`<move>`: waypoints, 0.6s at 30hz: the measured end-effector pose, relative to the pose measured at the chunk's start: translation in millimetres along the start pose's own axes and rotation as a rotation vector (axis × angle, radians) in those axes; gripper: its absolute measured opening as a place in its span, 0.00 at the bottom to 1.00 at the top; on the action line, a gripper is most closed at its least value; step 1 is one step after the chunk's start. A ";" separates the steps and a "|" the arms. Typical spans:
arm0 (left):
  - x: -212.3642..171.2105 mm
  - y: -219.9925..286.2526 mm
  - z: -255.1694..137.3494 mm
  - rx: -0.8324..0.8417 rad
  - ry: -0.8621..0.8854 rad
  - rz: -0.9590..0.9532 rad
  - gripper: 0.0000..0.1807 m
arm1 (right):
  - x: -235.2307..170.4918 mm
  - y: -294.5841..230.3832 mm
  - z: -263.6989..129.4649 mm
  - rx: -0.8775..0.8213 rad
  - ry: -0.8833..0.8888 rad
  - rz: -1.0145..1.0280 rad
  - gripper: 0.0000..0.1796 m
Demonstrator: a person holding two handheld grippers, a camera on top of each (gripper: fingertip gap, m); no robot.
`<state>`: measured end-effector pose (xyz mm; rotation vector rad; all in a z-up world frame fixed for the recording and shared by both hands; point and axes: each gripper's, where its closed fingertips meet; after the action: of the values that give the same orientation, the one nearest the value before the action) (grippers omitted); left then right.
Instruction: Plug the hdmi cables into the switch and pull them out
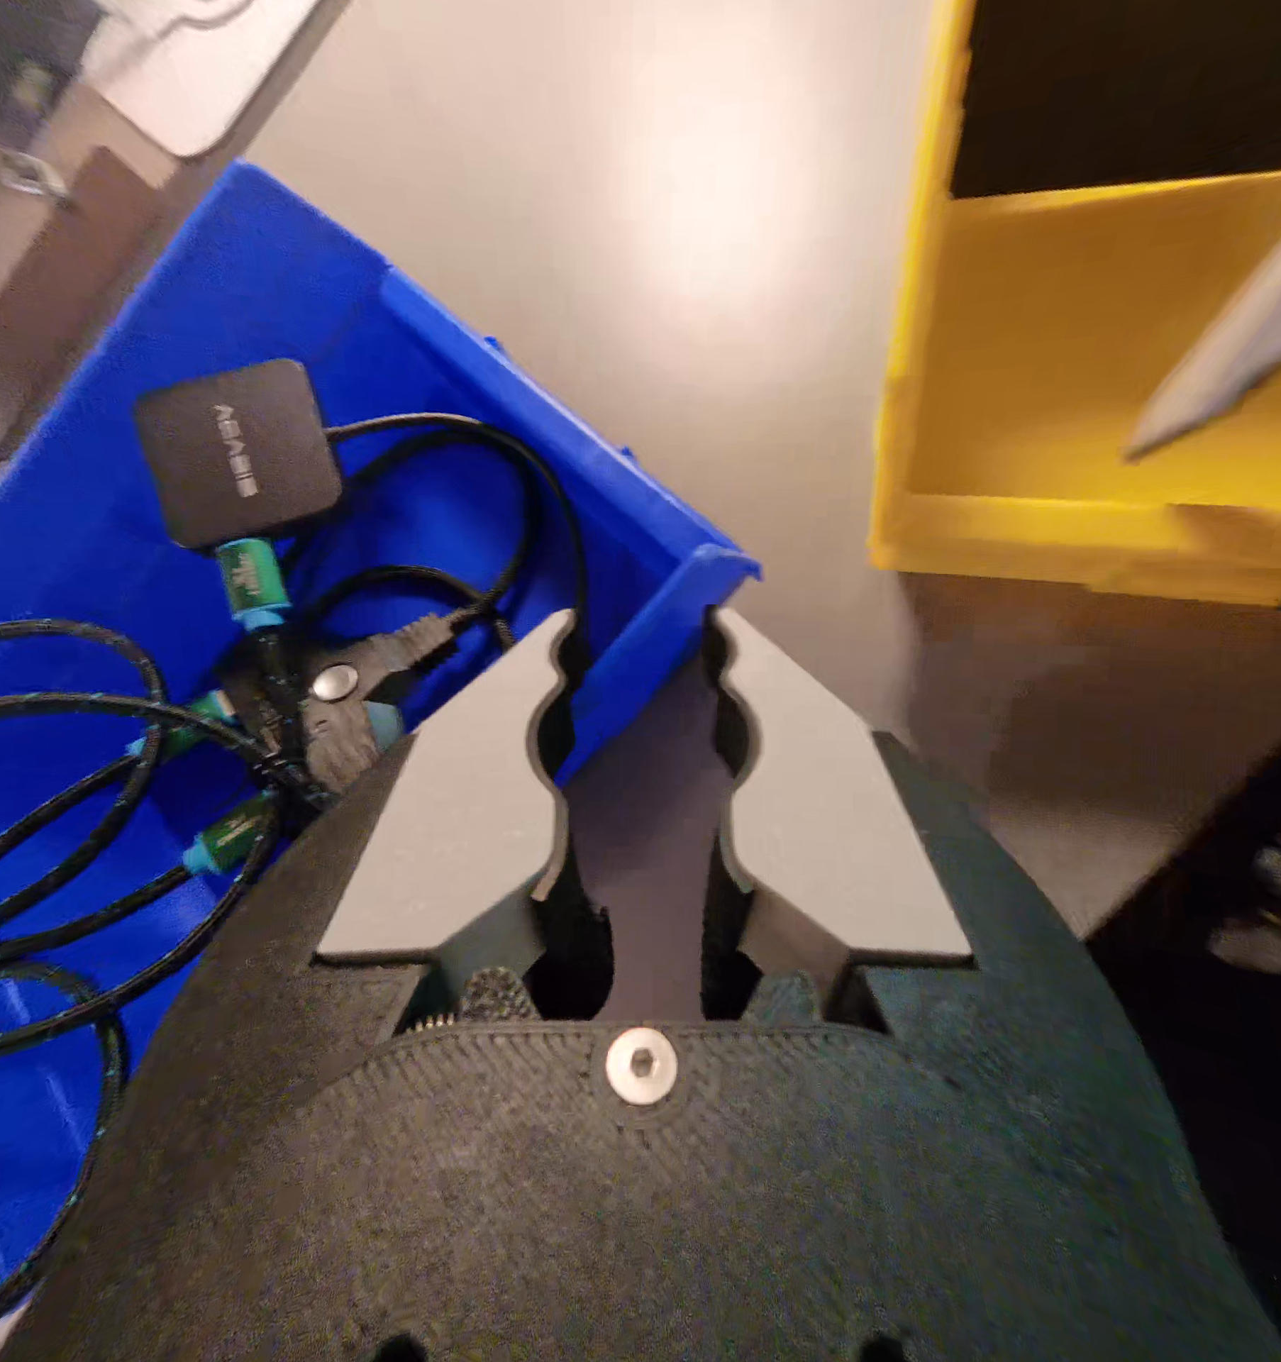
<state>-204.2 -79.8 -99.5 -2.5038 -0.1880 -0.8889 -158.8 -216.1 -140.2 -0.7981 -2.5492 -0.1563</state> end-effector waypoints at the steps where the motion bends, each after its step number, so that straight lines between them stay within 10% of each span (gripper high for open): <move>1: -1.1 -2.4 0.0 0.005 0.009 -0.007 0.16 | -1.5 -3.5 1.0 0.013 0.000 -0.007 0.27; 11: -110.3 -37.3 -79.2 0.023 -0.309 0.077 0.21 | -100.6 -1.2 -53.6 -0.103 -0.211 -0.010 0.18; 18: -136.9 -55.8 -123.2 0.252 -0.394 0.096 0.37 | -95.5 13.5 -93.0 -0.307 0.074 0.200 0.29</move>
<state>-395.5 -85.7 -79.9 -2.3991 -0.2850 -0.3040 -45.2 -276.1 -102.1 -1.1343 -2.3890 -0.5116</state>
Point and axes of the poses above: each gripper's, where its closed fingertips meet, z out along the fingers, x out of its top, y = z × x across the jaws, and after that the axes turned 9 degrees about x, right-handed
